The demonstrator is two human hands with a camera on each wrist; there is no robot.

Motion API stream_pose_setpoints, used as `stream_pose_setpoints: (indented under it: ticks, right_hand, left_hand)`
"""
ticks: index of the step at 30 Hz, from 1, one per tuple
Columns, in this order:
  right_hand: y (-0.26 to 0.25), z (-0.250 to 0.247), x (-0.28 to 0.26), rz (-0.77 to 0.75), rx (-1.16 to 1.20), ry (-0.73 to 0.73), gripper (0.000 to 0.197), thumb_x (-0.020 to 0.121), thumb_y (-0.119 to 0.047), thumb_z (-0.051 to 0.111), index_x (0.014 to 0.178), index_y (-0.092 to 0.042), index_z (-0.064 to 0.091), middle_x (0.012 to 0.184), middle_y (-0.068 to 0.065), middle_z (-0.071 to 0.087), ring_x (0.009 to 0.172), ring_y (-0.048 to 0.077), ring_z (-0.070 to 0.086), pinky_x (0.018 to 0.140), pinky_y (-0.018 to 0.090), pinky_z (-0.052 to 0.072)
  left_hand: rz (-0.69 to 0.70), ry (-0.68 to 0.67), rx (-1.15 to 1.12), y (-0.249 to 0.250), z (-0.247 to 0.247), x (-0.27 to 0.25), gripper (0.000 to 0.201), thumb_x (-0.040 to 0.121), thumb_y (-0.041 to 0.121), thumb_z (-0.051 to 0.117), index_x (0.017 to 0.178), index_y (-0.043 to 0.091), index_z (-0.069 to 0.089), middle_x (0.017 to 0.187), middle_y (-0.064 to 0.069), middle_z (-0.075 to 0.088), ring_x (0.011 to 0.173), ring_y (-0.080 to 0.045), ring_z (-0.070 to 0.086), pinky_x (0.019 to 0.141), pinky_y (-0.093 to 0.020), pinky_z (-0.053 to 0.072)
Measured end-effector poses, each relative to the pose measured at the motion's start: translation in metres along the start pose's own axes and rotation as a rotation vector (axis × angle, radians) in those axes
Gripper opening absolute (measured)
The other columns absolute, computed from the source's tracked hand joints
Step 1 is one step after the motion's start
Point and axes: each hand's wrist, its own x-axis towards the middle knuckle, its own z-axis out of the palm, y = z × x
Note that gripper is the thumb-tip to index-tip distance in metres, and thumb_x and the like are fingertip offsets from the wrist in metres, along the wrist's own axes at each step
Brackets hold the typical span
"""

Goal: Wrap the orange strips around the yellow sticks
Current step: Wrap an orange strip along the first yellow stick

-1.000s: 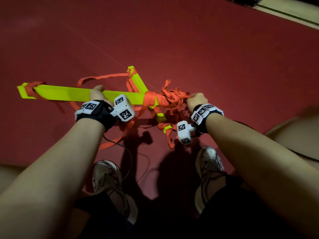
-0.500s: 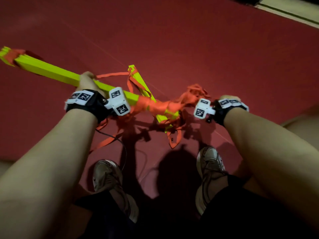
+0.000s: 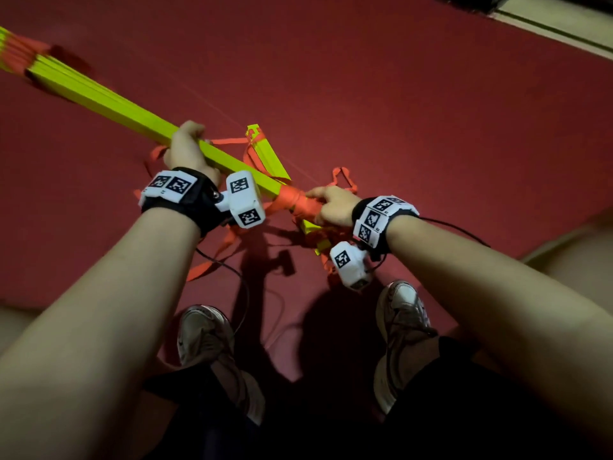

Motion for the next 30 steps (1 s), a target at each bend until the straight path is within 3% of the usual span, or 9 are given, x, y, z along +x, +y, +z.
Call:
stream_pose_setpoints:
  ticks: [2, 4, 8, 13, 17, 20, 24, 27, 30]
  right_hand:
    - [0.013, 0.001, 0.001, 0.032, -0.175, -0.001, 0.047, 0.088, -0.019, 0.072, 0.133, -0.013, 0.059, 0.118, 0.013, 0.068, 0.106, 0.029, 0.065, 0.082, 0.024, 0.048]
    - [0.027, -0.003, -0.006, 0.085, -0.316, 0.069, 0.036, 0.093, -0.022, 0.065, 0.124, -0.005, 0.062, 0.124, 0.021, 0.065, 0.115, 0.037, 0.061, 0.091, 0.036, 0.048]
    - [0.048, -0.005, -0.017, 0.123, -0.431, 0.07, 0.025, 0.1, -0.013, 0.048, 0.114, 0.002, 0.062, 0.118, 0.027, 0.064, 0.108, 0.043, 0.063, 0.083, 0.041, 0.049]
    - [0.05, 0.007, -0.014, 0.113, -0.523, -0.082, 0.048, 0.105, -0.044, 0.044, 0.115, 0.001, 0.059, 0.119, 0.026, 0.064, 0.109, 0.041, 0.063, 0.076, 0.037, 0.041]
    - [0.061, 0.0, -0.016, 0.175, -0.525, 0.017, 0.029, 0.101, -0.028, 0.053, 0.114, -0.003, 0.062, 0.116, 0.024, 0.066, 0.102, 0.042, 0.066, 0.077, 0.039, 0.048]
    - [0.073, -0.015, -0.022, 0.263, -0.551, 0.077, 0.023, 0.091, -0.015, 0.061, 0.111, -0.004, 0.062, 0.114, 0.025, 0.066, 0.097, 0.042, 0.067, 0.075, 0.039, 0.05]
    - [0.087, -0.021, -0.028, 0.335, -0.616, 0.019, 0.032, 0.083, -0.018, 0.074, 0.11, -0.004, 0.065, 0.106, 0.021, 0.069, 0.085, 0.038, 0.066, 0.077, 0.04, 0.056]
    - [0.081, -0.012, -0.02, 0.3, -0.421, -0.011, 0.049, 0.092, -0.039, 0.07, 0.127, -0.008, 0.058, 0.124, 0.018, 0.066, 0.108, 0.037, 0.064, 0.092, 0.039, 0.052]
    - [0.053, -0.001, -0.008, 0.145, -0.198, 0.051, 0.078, 0.083, -0.046, 0.077, 0.144, -0.01, 0.043, 0.14, 0.018, 0.052, 0.129, 0.036, 0.051, 0.104, 0.038, 0.043]
  left_hand:
    - [0.009, 0.028, 0.02, 0.002, -0.004, 0.0, 0.028, 0.074, 0.006, 0.069, 0.095, 0.009, 0.05, 0.063, -0.004, 0.042, 0.045, -0.018, 0.042, 0.048, -0.019, 0.037]
    - [0.024, 0.055, 0.046, 0.002, -0.009, 0.001, 0.031, 0.075, 0.009, 0.069, 0.103, 0.007, 0.056, 0.07, -0.005, 0.046, 0.045, -0.019, 0.046, 0.049, -0.019, 0.04]
    - [0.007, 0.098, 0.057, 0.004, -0.02, 0.007, 0.041, 0.056, 0.024, 0.073, 0.091, 0.014, 0.054, 0.077, -0.004, 0.051, 0.052, -0.022, 0.047, 0.055, -0.027, 0.04]
    - [-0.037, 0.144, 0.086, 0.004, -0.024, 0.007, 0.038, 0.054, 0.03, 0.073, 0.083, 0.016, 0.052, 0.076, -0.003, 0.05, 0.058, -0.025, 0.049, 0.063, -0.04, 0.045]
    - [-0.04, 0.167, 0.123, 0.008, -0.024, 0.002, 0.029, 0.065, 0.028, 0.07, 0.078, 0.017, 0.047, 0.075, -0.003, 0.046, 0.059, -0.024, 0.047, 0.064, -0.036, 0.045]
    - [-0.098, 0.177, 0.108, 0.009, -0.031, 0.008, 0.034, 0.055, 0.032, 0.07, 0.076, 0.016, 0.05, 0.08, -0.002, 0.054, 0.062, -0.025, 0.055, 0.069, -0.039, 0.05]
    - [-0.093, 0.137, 0.071, 0.011, -0.033, 0.0, 0.031, 0.073, 0.025, 0.065, 0.069, 0.018, 0.035, 0.059, 0.002, 0.043, 0.042, -0.02, 0.044, 0.055, -0.031, 0.048]
    - [-0.113, 0.119, 0.051, 0.012, -0.031, -0.003, 0.033, 0.067, 0.026, 0.068, 0.074, 0.02, 0.036, 0.068, 0.0, 0.046, 0.052, -0.022, 0.045, 0.061, -0.032, 0.047]
    - [-0.14, 0.138, 0.054, 0.008, -0.028, -0.006, 0.037, 0.058, 0.028, 0.07, 0.078, 0.02, 0.041, 0.084, -0.002, 0.048, 0.067, -0.025, 0.048, 0.066, -0.038, 0.047]
